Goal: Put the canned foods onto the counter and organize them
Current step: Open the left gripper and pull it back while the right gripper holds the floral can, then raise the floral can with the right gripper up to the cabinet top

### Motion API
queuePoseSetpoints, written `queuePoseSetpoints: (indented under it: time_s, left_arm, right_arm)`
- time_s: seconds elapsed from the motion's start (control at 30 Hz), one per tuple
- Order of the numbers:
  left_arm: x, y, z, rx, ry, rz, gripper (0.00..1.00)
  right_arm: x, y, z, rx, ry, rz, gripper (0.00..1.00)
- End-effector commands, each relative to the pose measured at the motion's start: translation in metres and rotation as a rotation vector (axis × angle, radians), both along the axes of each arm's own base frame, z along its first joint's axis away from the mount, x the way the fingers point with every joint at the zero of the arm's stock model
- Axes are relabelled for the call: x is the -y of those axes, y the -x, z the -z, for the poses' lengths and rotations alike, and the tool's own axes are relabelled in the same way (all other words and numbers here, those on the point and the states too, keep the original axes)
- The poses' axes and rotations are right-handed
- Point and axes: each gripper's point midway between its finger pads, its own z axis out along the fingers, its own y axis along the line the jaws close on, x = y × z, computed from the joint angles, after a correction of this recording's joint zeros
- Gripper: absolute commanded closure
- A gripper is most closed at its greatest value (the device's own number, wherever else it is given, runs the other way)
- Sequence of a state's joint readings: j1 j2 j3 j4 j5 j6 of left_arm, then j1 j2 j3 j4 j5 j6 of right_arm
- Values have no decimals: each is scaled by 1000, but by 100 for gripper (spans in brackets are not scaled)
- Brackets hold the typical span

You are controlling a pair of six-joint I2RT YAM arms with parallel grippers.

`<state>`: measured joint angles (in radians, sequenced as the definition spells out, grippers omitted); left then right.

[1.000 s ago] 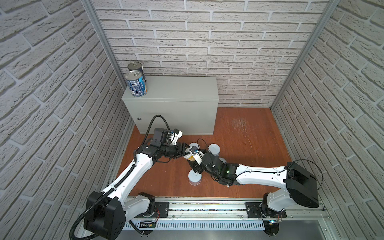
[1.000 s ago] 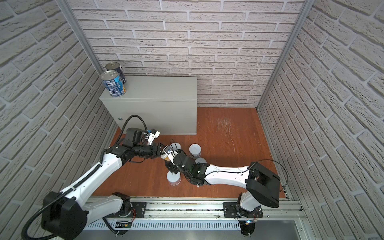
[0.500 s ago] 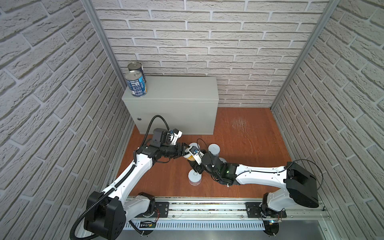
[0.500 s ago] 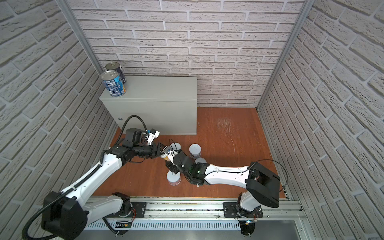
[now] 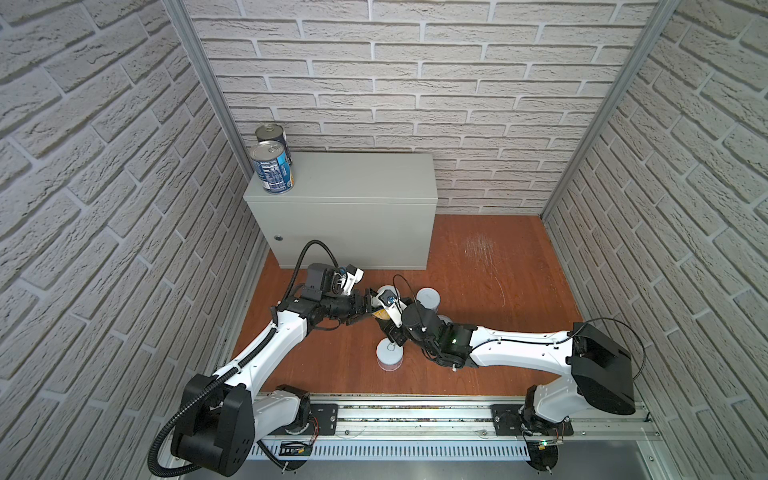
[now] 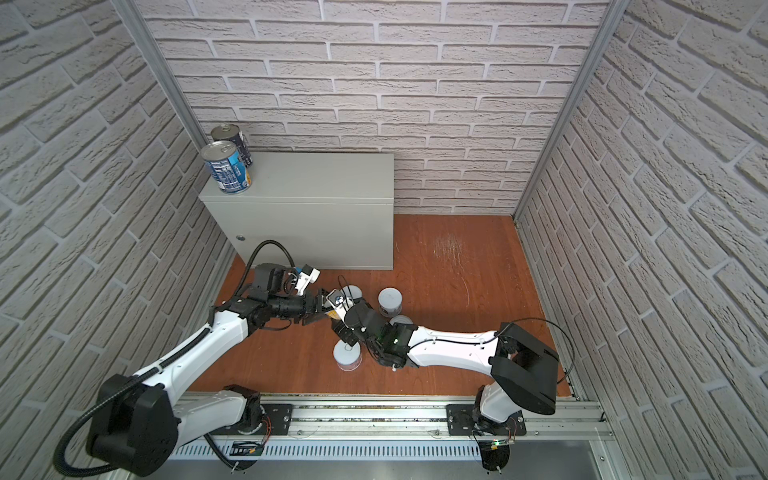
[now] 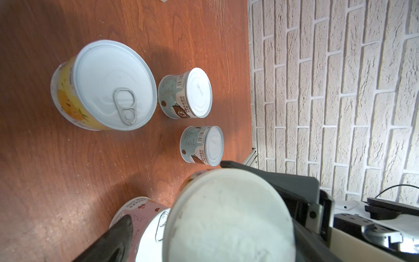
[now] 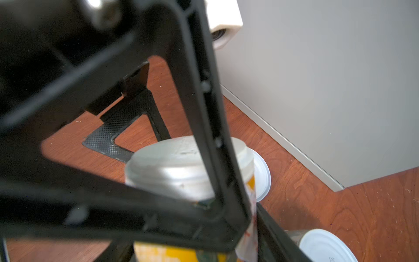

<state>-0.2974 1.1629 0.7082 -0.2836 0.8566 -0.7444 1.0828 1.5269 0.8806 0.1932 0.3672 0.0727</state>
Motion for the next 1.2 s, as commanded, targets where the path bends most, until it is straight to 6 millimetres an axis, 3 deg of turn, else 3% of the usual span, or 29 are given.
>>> queuePoseSetpoints:
  time_s: [0.0, 0.3, 0.77, 0.97, 1.17]
  left_arm:
    - [-4, -13, -2, 39, 6, -43, 2]
    - [-20, -16, -19, 63, 29, -107, 2]
    - [-60, -8, -45, 168, 28, -240, 2]
    - [-75, -6, -48, 232, -21, -291, 2]
    - [-91, 0, -64, 326, -85, -321, 2]
  right_arm:
    - [-3, -7, -51, 77, -155, 42, 46]
    - [7, -8, -53, 46, -126, 83, 49]
    - [14, -8, -35, -18, -142, 150, 51]
    - [18, -7, -44, -34, -187, 178, 51]
    - [31, -1, -76, -42, -230, 194, 51]
